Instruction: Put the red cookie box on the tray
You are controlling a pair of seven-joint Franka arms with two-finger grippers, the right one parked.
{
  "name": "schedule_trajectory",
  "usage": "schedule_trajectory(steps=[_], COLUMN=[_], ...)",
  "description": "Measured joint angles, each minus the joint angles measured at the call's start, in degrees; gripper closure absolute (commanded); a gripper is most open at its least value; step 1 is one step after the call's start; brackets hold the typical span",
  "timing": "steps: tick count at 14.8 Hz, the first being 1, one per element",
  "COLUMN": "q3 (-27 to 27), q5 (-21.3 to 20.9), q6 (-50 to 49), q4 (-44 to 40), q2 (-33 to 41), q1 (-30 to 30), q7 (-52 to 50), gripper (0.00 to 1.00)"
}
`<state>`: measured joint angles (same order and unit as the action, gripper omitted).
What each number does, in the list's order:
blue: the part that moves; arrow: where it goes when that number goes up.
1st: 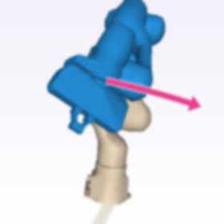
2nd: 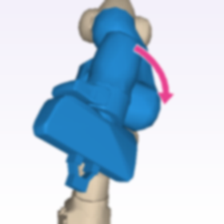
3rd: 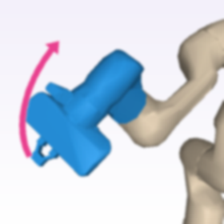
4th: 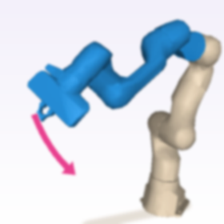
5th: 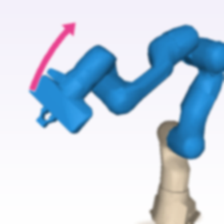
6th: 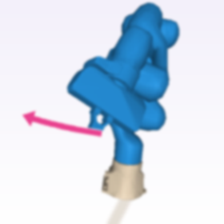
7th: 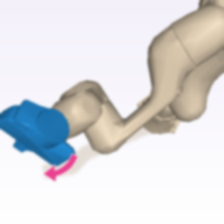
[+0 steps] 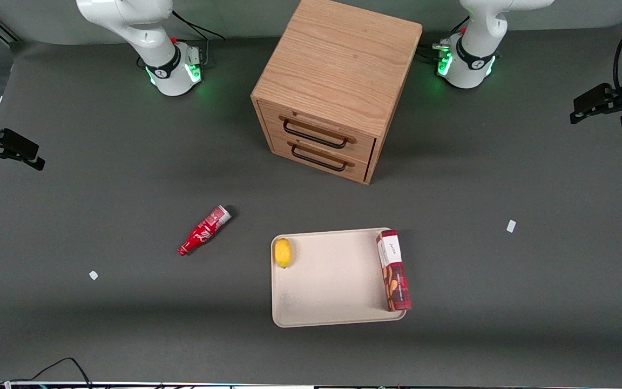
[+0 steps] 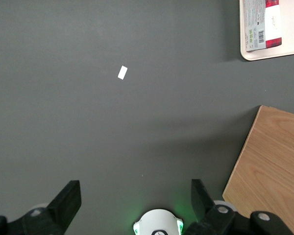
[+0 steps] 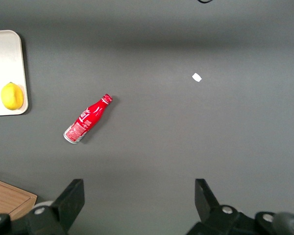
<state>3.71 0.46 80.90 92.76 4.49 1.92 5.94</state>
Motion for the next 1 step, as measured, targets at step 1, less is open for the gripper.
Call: schedule_trajectory(steps=[1], q3=[-0.02], q5=[0.00], q6=[-0.62], q4=[-1.13], q2=[-0.85], q1=[0.00], q7=[0.00], gripper=[0.00])
